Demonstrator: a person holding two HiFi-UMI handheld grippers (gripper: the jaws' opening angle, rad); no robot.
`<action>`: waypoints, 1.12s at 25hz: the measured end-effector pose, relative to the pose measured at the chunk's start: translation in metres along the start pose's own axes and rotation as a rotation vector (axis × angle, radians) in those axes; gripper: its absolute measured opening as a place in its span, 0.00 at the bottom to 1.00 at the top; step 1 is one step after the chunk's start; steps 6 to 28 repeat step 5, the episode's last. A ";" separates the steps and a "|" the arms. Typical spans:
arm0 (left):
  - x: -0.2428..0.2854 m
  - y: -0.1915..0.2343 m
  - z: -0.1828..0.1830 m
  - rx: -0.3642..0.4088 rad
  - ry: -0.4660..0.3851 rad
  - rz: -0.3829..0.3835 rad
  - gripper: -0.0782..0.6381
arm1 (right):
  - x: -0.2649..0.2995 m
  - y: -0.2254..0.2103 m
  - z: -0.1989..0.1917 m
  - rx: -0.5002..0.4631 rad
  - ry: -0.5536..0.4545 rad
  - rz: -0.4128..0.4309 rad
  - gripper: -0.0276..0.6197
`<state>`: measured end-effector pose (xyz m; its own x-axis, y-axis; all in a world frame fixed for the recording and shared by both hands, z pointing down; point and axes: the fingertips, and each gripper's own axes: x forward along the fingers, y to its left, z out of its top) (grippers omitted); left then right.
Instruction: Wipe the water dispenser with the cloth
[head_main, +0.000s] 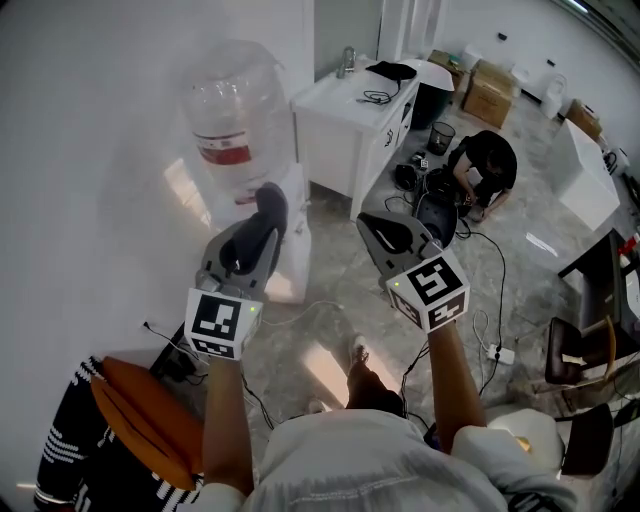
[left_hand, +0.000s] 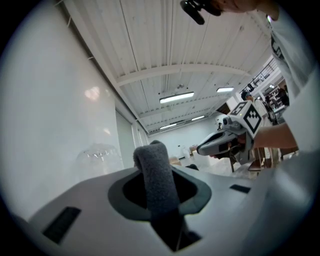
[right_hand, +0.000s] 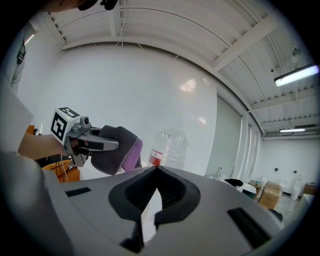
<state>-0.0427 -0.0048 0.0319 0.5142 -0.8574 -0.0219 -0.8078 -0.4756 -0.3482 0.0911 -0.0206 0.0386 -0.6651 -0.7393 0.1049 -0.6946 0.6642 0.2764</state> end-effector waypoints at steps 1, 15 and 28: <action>0.000 0.001 -0.001 -0.010 -0.007 -0.004 0.23 | 0.002 0.001 -0.001 -0.001 0.001 0.000 0.07; 0.002 0.005 -0.006 0.025 0.008 0.005 0.23 | 0.008 0.003 -0.003 -0.007 0.002 0.001 0.07; 0.002 0.005 -0.006 0.025 0.008 0.005 0.23 | 0.008 0.003 -0.003 -0.007 0.002 0.001 0.07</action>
